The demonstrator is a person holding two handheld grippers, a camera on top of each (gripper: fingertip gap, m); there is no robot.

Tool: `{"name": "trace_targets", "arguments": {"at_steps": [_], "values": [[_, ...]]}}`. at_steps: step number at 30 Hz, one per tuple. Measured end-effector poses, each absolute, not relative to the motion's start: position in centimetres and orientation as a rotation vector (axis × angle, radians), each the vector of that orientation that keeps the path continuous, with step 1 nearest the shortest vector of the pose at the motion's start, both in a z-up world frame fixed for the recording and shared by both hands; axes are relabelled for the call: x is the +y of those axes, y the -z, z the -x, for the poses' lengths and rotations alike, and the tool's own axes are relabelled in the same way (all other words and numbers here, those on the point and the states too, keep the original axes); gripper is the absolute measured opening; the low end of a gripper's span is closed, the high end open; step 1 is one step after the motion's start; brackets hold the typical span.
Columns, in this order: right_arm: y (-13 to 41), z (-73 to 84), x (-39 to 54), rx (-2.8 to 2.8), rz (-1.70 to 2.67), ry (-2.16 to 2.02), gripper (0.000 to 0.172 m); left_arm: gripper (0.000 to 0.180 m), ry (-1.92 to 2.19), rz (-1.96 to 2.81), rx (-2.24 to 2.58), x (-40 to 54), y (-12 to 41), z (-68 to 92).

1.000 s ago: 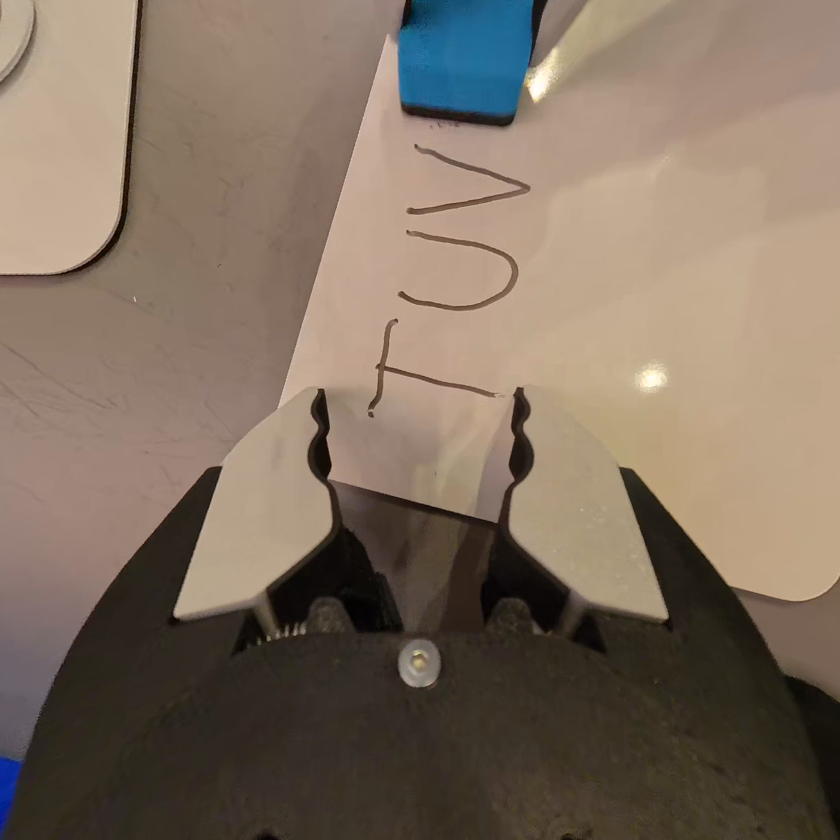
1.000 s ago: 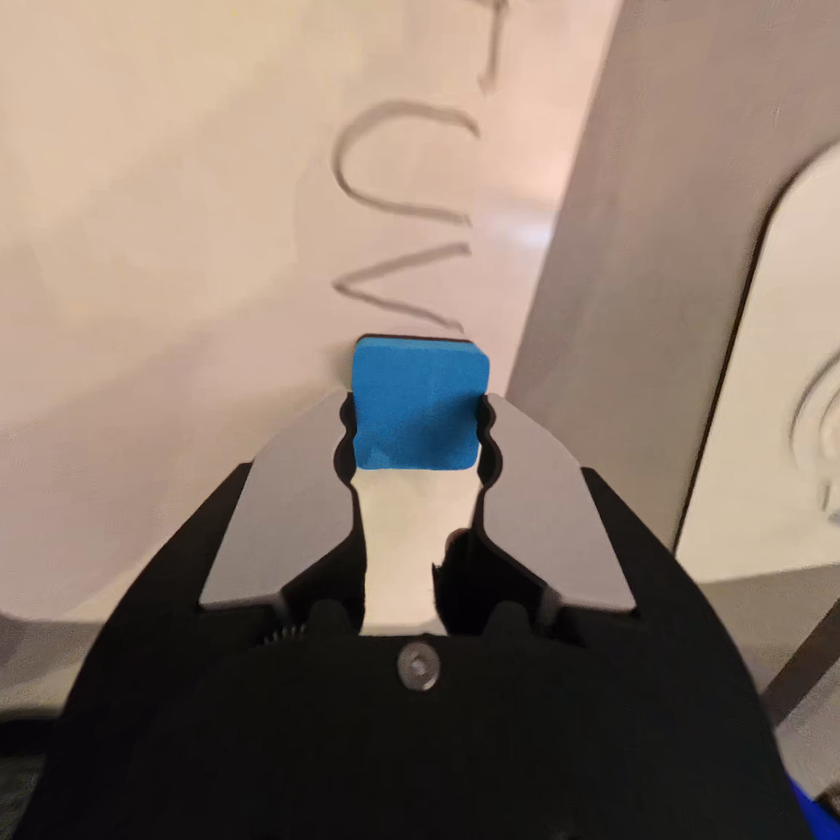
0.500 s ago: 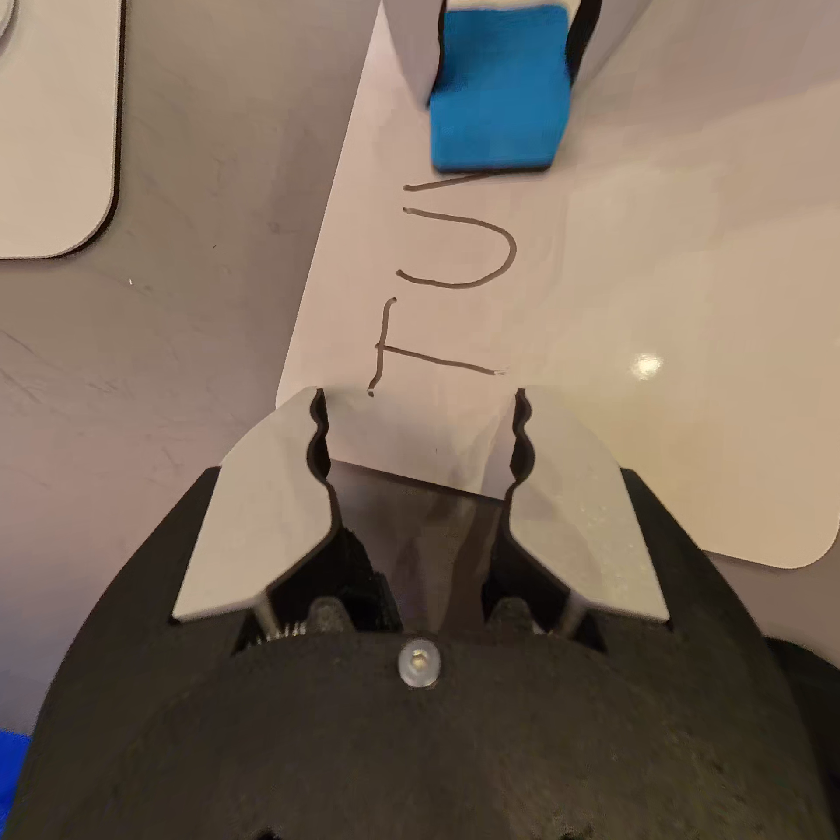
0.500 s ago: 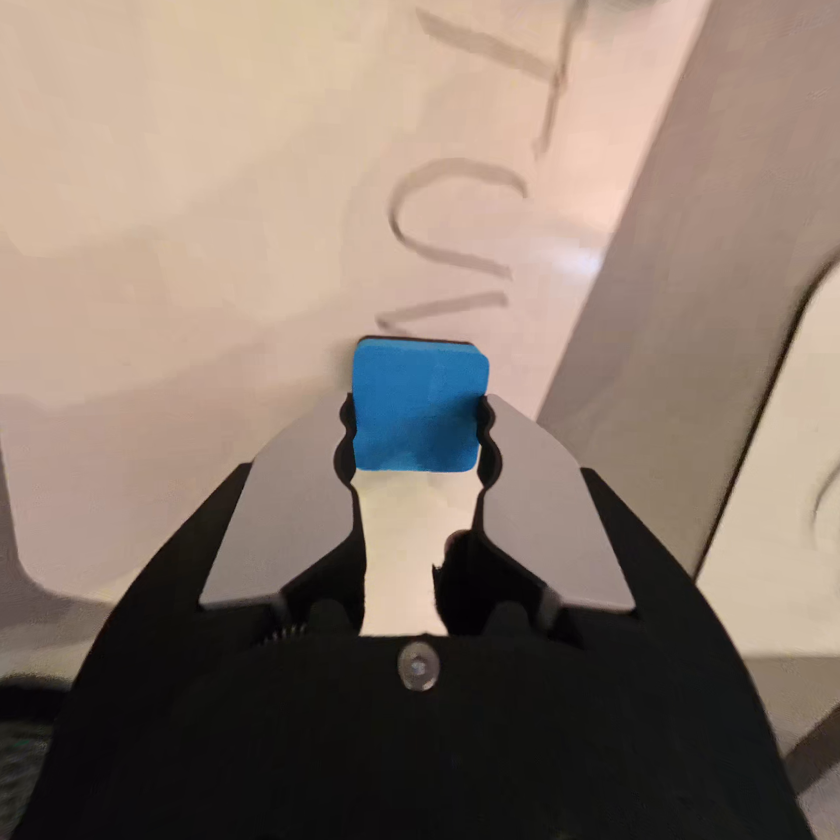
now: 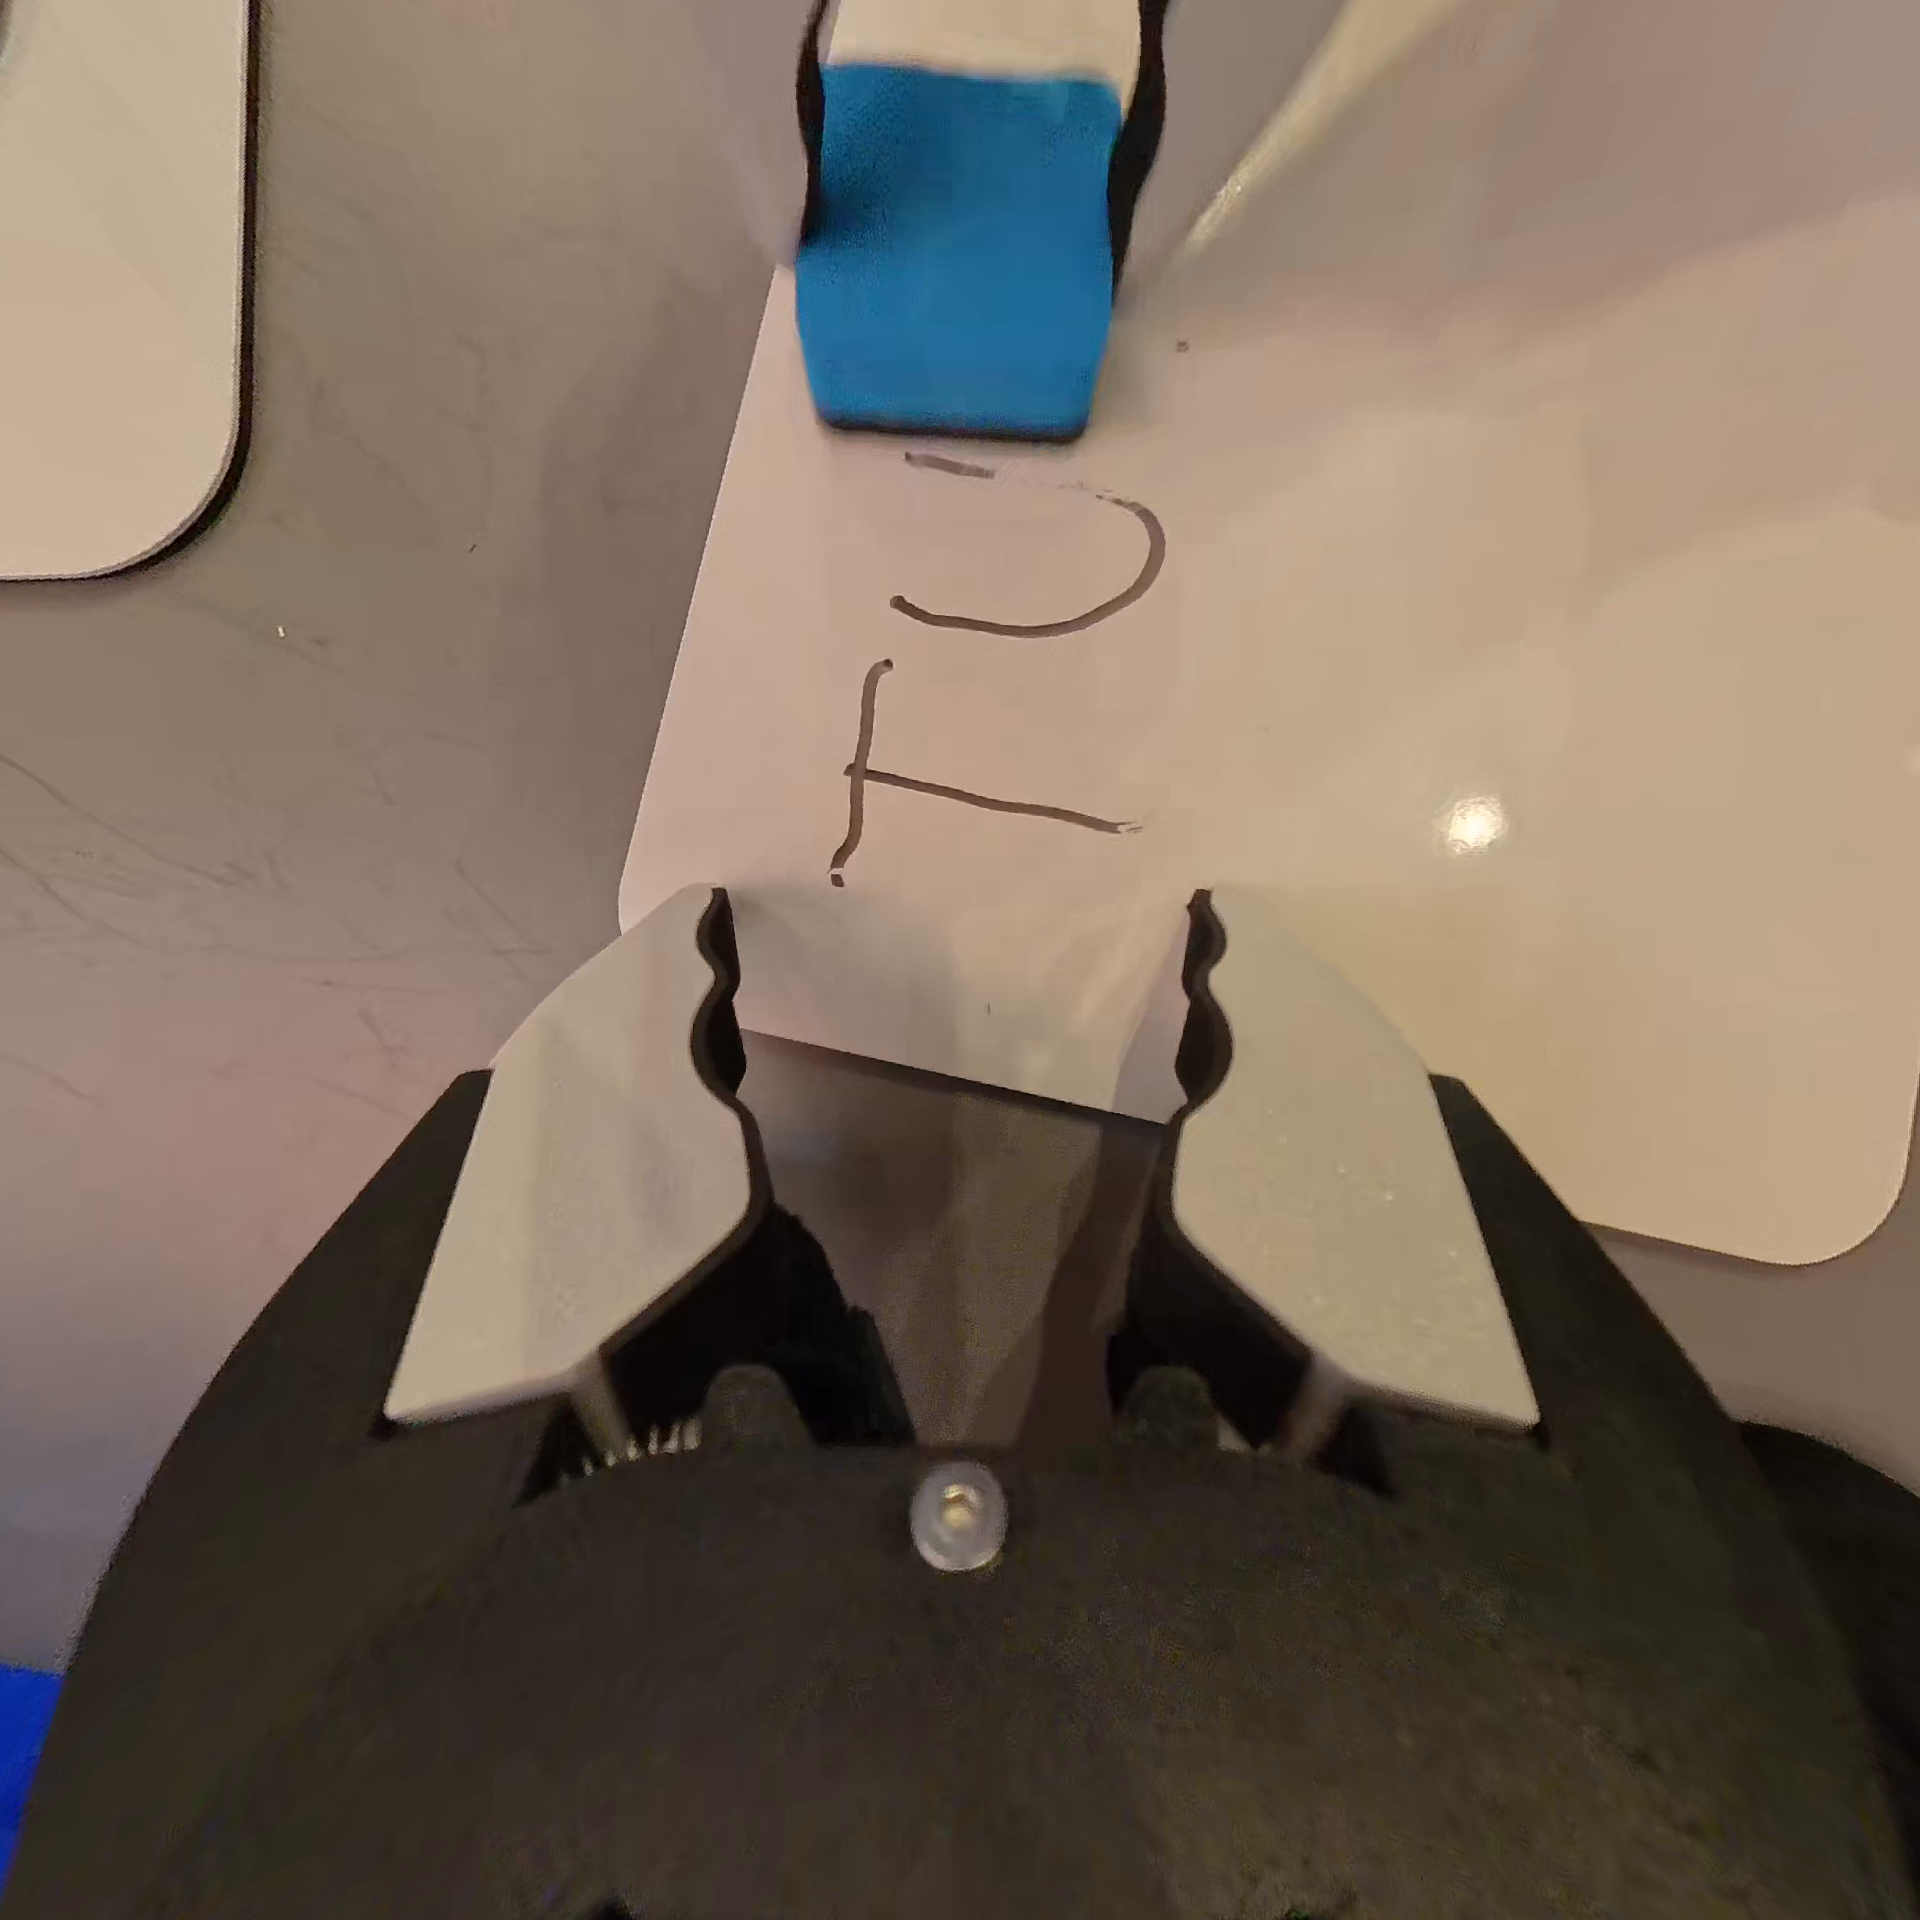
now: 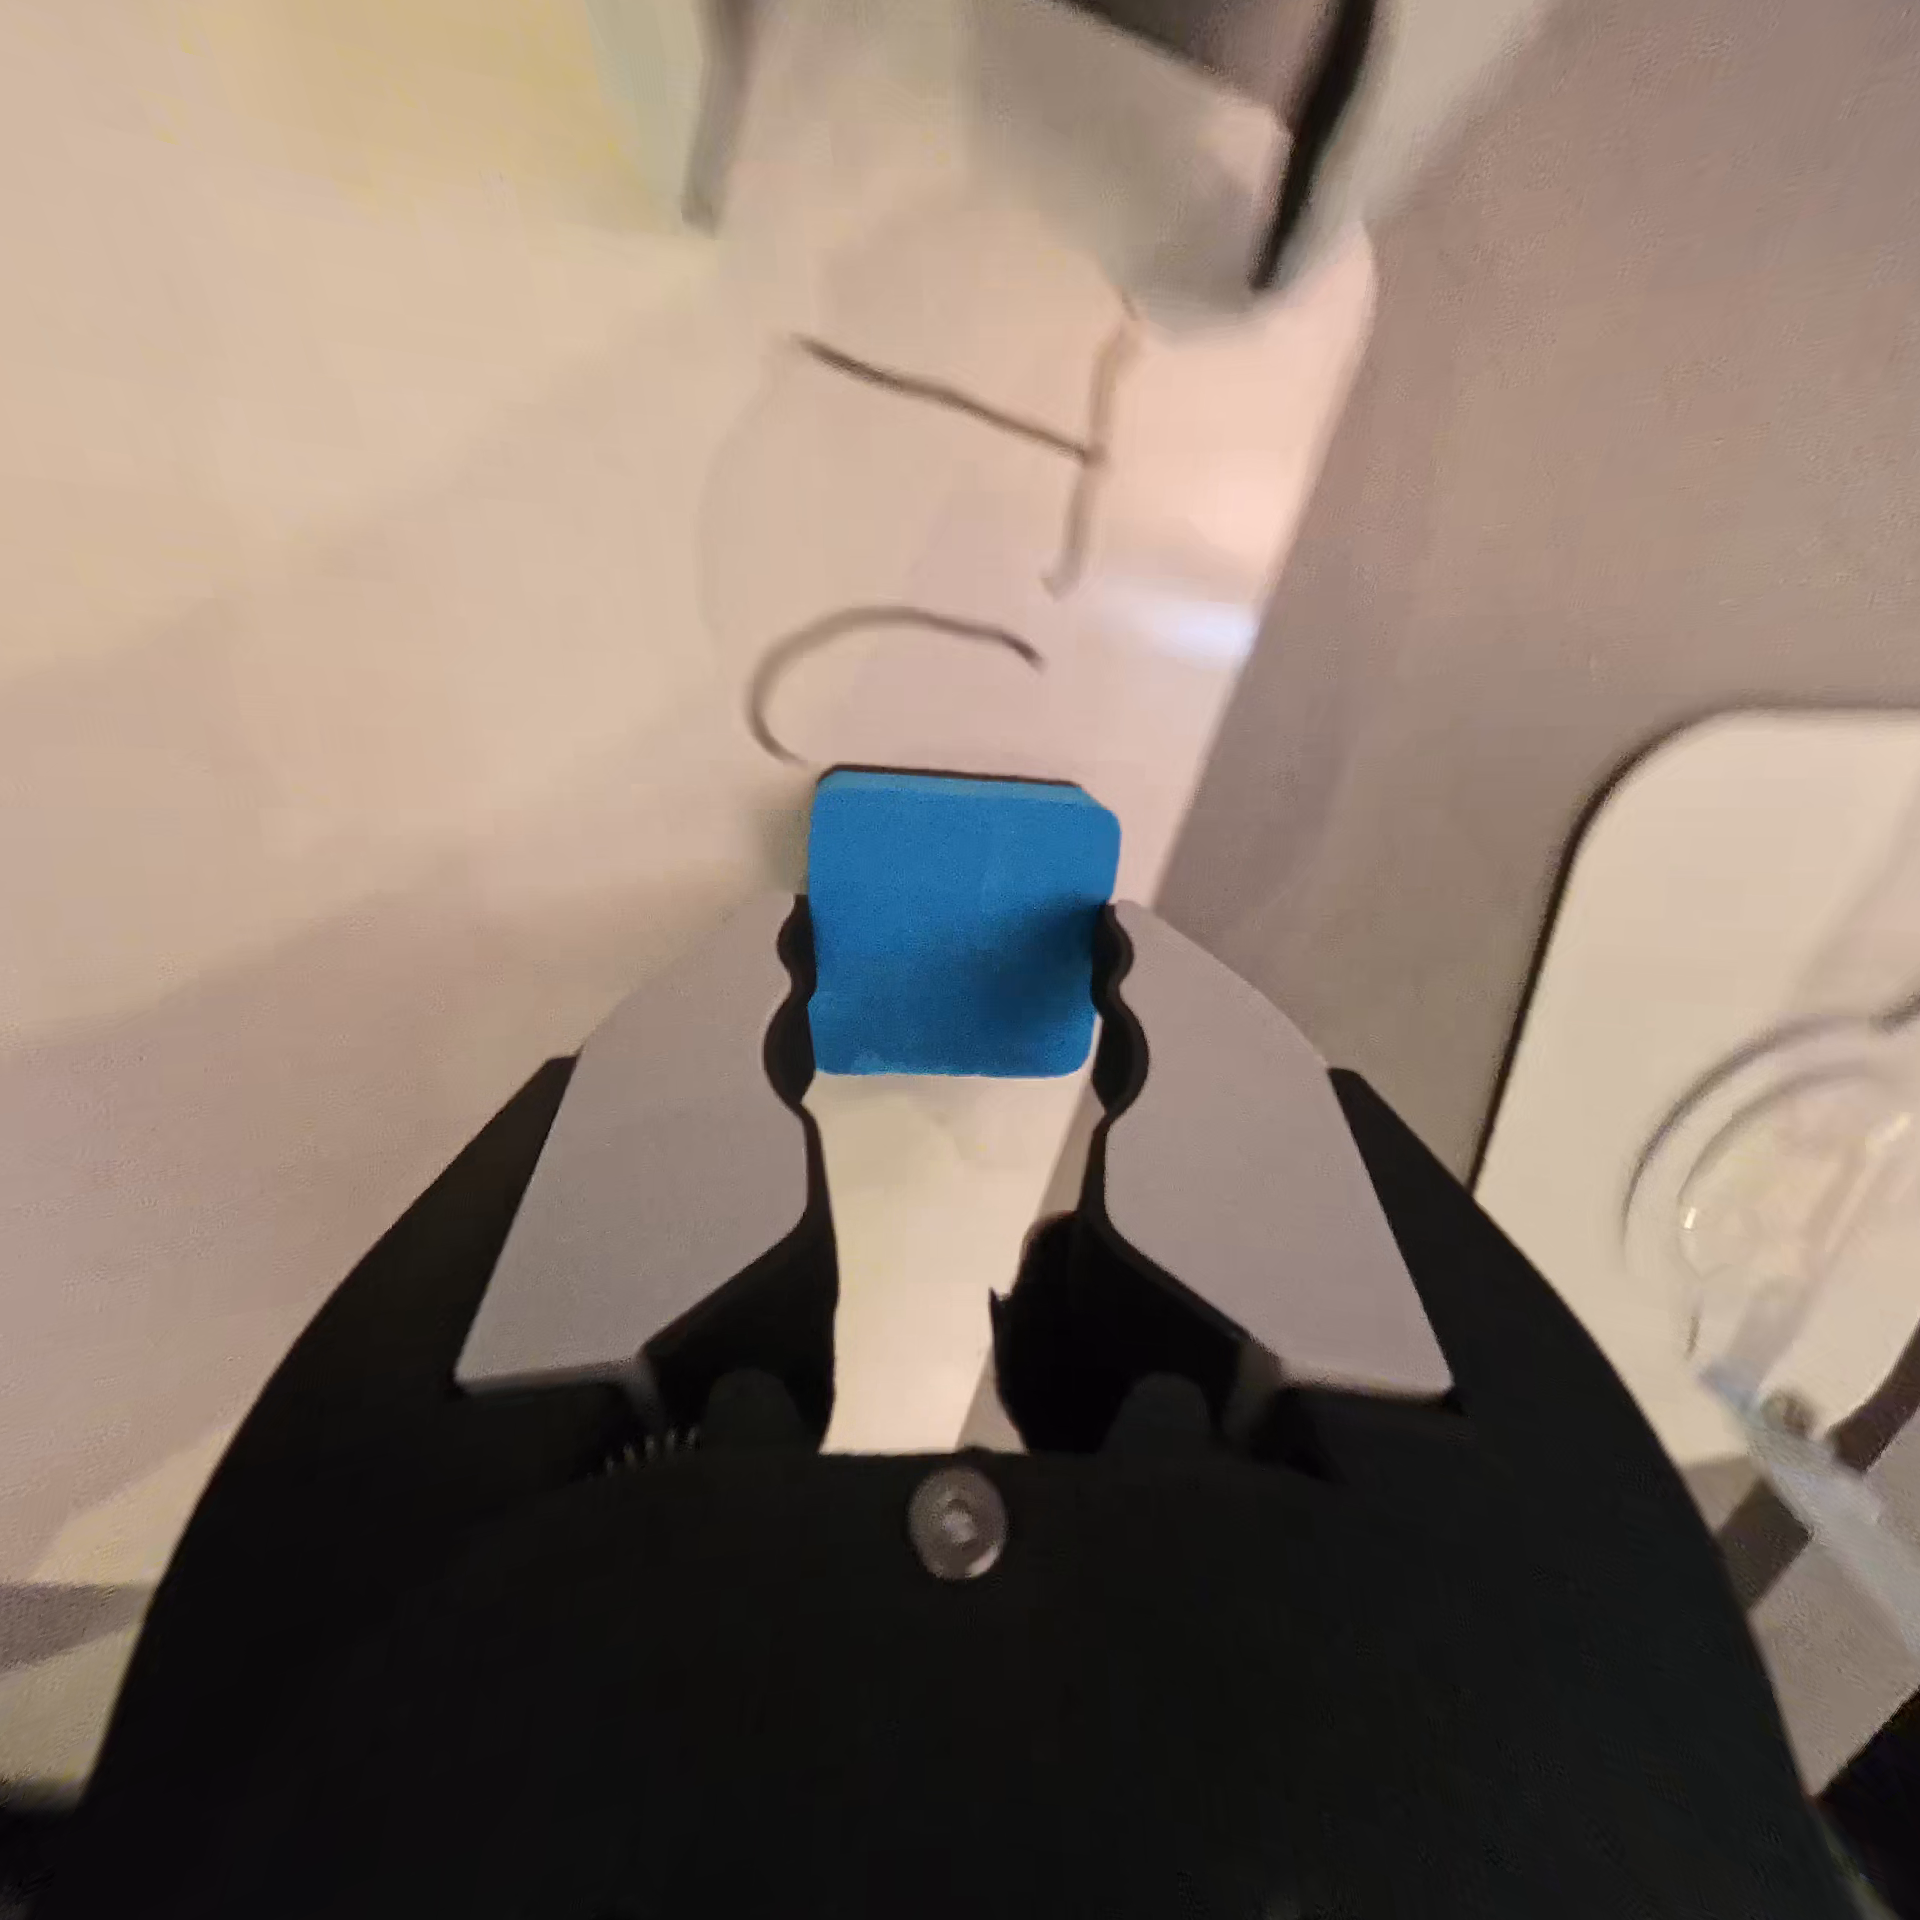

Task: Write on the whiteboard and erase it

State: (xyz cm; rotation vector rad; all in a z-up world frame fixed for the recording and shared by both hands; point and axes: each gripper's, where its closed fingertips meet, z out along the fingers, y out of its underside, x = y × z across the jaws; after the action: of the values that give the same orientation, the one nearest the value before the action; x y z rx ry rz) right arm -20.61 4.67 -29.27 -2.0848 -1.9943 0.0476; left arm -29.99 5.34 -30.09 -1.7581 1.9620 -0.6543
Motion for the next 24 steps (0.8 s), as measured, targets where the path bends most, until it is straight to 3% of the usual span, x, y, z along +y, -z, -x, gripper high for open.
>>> {"name": "trace_targets", "arguments": {"at_steps": [4,13,16,24], "values": [[29.2,20.9,1.6,-2.134,2.012,-0.216,0.053,0.084,0.645,1.759,1.969,5.3,30.1,30.0],[29.3,19.8,4.6,-2.008,2.145,-0.057,0.053,0.085,0.66,1.754,1.965,5.3,30.1,30.0],[29.3,21.9,2.0,-2.127,2.02,-0.224,0.053,0.086,0.651,1.755,1.971,5.2,30.1,30.0],[29.3,24.9,3.7,-2.046,1.956,-0.133,0.053,0.085,0.669,1.75,1.962,5.4,30.1,30.0]]}}
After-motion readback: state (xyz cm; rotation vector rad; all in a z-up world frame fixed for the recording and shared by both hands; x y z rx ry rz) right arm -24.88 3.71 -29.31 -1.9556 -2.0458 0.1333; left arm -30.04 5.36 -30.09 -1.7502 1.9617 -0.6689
